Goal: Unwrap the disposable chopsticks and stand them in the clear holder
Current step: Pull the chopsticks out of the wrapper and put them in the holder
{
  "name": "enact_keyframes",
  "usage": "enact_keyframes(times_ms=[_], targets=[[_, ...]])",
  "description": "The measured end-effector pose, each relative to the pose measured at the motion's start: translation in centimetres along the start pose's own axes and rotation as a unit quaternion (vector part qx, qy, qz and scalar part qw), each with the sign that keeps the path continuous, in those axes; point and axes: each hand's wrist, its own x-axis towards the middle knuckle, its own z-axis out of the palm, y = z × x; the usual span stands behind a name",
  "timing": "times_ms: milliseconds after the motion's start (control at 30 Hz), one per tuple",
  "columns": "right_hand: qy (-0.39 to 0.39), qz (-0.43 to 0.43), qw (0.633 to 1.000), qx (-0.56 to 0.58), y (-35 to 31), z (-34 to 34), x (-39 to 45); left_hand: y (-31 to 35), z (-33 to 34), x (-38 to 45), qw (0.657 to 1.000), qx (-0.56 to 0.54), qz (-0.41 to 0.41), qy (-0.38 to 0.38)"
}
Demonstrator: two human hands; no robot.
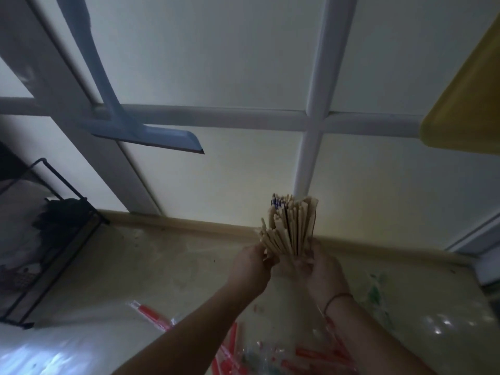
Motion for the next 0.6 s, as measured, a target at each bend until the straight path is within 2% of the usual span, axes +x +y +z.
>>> enact_keyframes(times_ms=[267, 400, 533, 600], targets=[[-0.010, 0.027, 0.999, -0.035, -0.4, 0.7, 0.8, -1.0, 0.4, 1.2, 1.000, 0.000, 0.004, -0.007], [-0.016, 0.053, 0.998, -0.026, -0.2, 0.7, 0.9, -0.9, 0.3, 1.0, 0.999, -0.051, -0.003, -0.007], [-0.039, 0.078, 0.996, -0.005, 0.9, 0.0, 0.2, -1.5, 0.2, -0.1, 0.991, -0.104, -0.057, -0.058], [-0.008, 0.088, 0.996, 0.007, 1.7, -0.6, -1.7, -2.6, 0.3, -1.8, 0.992, -0.081, -0.079, -0.048]])
